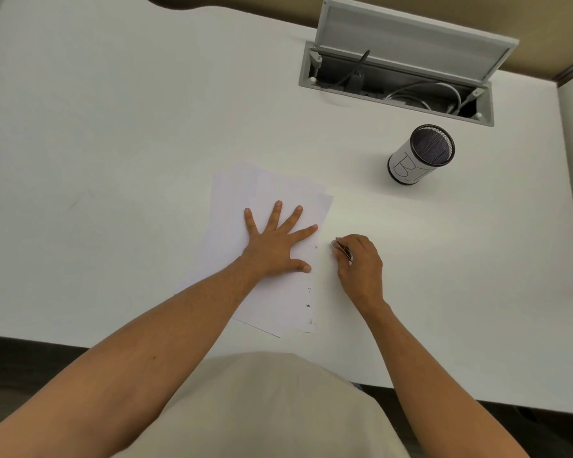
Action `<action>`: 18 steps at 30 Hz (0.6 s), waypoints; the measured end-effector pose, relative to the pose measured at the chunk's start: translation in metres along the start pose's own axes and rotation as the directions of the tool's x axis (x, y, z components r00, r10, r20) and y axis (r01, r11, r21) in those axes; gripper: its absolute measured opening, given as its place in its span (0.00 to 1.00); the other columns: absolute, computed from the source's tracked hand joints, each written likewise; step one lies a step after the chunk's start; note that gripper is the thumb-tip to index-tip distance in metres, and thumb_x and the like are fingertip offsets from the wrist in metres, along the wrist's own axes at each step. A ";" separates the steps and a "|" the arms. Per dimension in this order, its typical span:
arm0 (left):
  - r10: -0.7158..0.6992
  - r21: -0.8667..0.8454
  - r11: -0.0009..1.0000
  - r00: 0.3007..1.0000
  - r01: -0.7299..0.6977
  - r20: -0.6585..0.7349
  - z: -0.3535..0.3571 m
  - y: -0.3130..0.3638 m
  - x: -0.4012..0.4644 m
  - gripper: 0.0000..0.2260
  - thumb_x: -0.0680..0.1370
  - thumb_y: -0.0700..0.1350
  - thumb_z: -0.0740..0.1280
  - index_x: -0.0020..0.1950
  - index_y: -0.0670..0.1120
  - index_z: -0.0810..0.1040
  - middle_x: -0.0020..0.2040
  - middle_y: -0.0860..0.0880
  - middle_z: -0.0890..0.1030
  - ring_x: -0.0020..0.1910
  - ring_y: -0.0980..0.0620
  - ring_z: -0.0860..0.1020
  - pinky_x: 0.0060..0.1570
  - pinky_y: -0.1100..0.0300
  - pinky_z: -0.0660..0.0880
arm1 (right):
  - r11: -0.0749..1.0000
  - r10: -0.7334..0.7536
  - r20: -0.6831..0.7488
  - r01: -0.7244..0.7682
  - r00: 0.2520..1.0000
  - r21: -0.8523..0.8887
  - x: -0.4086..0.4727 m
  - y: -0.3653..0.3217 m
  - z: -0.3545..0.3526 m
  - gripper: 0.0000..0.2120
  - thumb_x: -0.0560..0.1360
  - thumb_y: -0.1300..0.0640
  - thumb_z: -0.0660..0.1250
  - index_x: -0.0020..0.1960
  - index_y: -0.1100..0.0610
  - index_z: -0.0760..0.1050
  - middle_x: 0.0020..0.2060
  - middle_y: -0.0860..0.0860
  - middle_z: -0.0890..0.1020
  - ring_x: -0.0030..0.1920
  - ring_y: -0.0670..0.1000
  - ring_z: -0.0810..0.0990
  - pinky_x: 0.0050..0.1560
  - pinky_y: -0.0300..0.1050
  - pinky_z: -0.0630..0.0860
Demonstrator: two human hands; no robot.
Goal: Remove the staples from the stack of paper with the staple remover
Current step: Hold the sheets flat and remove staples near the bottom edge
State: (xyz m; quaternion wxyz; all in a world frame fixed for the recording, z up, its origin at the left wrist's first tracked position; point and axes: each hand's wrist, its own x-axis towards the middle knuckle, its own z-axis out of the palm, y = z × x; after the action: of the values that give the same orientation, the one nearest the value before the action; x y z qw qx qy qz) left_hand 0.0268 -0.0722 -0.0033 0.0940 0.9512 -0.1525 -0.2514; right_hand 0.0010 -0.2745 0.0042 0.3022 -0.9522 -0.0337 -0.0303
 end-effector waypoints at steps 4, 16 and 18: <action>-0.001 -0.001 1.000 1.000 0.001 -0.003 -0.001 0.000 -0.001 0.40 0.71 0.75 0.56 0.76 0.66 0.40 0.78 0.55 0.33 0.74 0.45 0.27 0.58 0.26 0.26 | 0.998 0.027 -0.002 -0.027 1.000 -0.054 0.004 0.001 -0.003 0.06 0.74 0.64 0.69 0.51 0.60 0.80 0.47 0.54 0.83 0.47 0.57 0.79 0.48 0.49 0.74; -0.029 -0.011 1.000 0.997 0.028 -0.067 0.008 0.002 0.000 0.51 0.62 0.82 0.52 0.76 0.62 0.33 0.77 0.58 0.31 0.73 0.47 0.25 0.58 0.26 0.24 | 0.985 0.111 -0.009 -0.111 0.994 -0.134 0.014 0.001 -0.012 0.09 0.80 0.57 0.60 0.54 0.56 0.79 0.46 0.52 0.84 0.50 0.57 0.77 0.51 0.53 0.72; -0.037 -0.005 0.999 0.997 0.037 -0.075 0.009 0.003 0.001 0.52 0.61 0.82 0.52 0.76 0.61 0.32 0.77 0.57 0.31 0.74 0.47 0.25 0.58 0.26 0.25 | 0.983 0.104 -0.007 -0.103 0.995 -0.150 0.013 0.001 -0.012 0.09 0.80 0.57 0.61 0.54 0.56 0.79 0.49 0.52 0.83 0.52 0.58 0.76 0.52 0.53 0.71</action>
State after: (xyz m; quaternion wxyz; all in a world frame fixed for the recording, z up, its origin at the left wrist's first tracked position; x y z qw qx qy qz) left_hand 0.0223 -0.0757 -0.0103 0.0968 0.9624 -0.1309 -0.2176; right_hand 0.0140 -0.2814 0.0147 0.2307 -0.9727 0.0180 -0.0166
